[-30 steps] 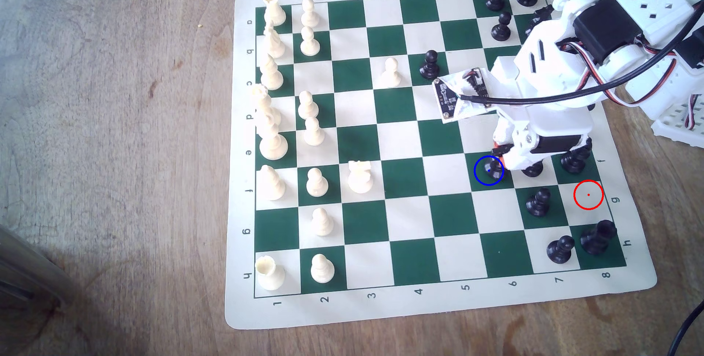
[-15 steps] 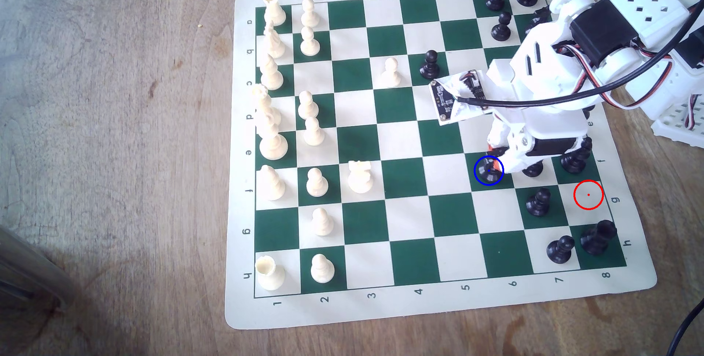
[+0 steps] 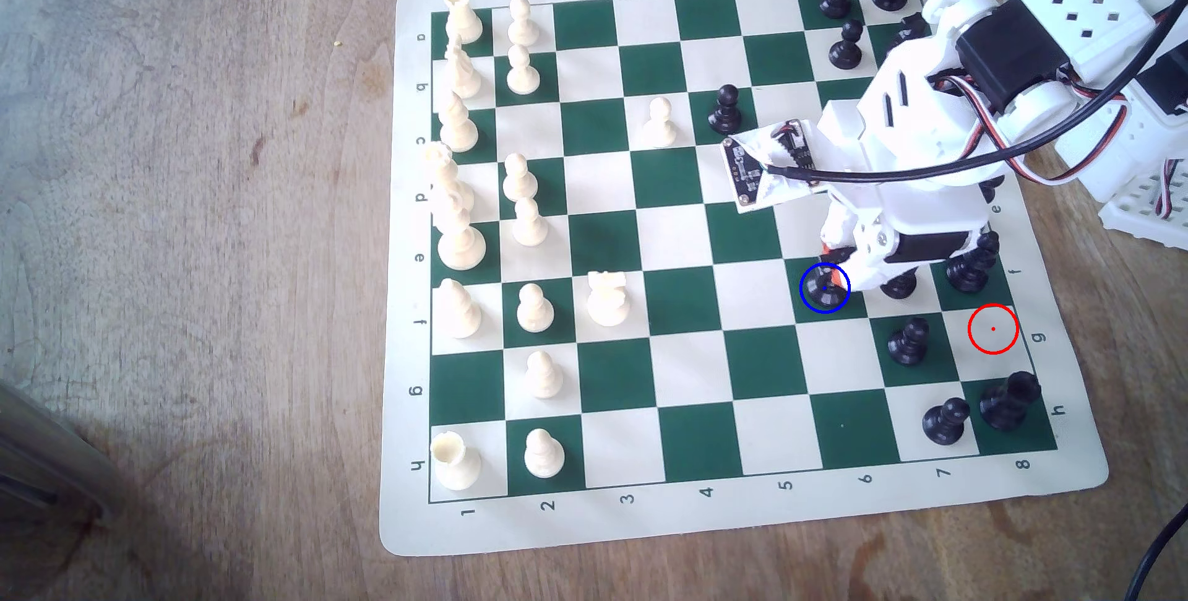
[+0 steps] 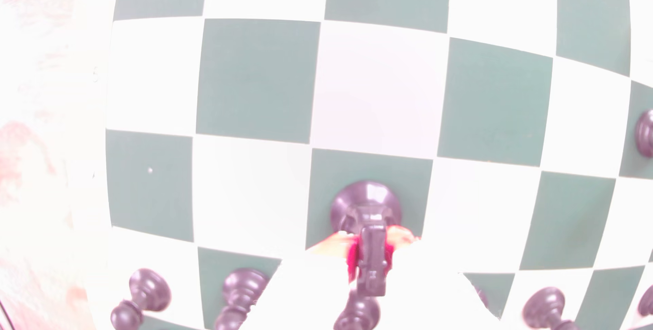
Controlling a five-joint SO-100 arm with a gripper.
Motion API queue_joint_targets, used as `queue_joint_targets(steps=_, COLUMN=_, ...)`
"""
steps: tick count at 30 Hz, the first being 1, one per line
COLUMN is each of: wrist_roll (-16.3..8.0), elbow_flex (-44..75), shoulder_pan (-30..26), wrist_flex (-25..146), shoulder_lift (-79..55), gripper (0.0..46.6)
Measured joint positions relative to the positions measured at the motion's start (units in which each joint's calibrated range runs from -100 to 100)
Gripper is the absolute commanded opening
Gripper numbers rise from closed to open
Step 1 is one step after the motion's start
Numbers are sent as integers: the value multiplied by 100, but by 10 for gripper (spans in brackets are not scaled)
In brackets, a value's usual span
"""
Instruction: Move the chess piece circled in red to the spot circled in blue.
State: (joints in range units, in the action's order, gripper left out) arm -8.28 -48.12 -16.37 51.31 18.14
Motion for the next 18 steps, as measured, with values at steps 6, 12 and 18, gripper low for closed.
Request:
queue_joint_targets(steps=6, wrist_roll=15, elbow_flex=-45, shoulder_pan=59, wrist_flex=-167, shoulder_lift=0, gripper=210)
queue_joint_targets(steps=12, wrist_roll=88, elbow_flex=-172, shoulder_pan=52, wrist_flex=-88, shoulder_lift=67, gripper=210)
queue_joint_targets(steps=18, wrist_roll=93, elbow_flex=-172, shoulder_pan=52, wrist_flex=-8, shoulder_lift=285, gripper=206)
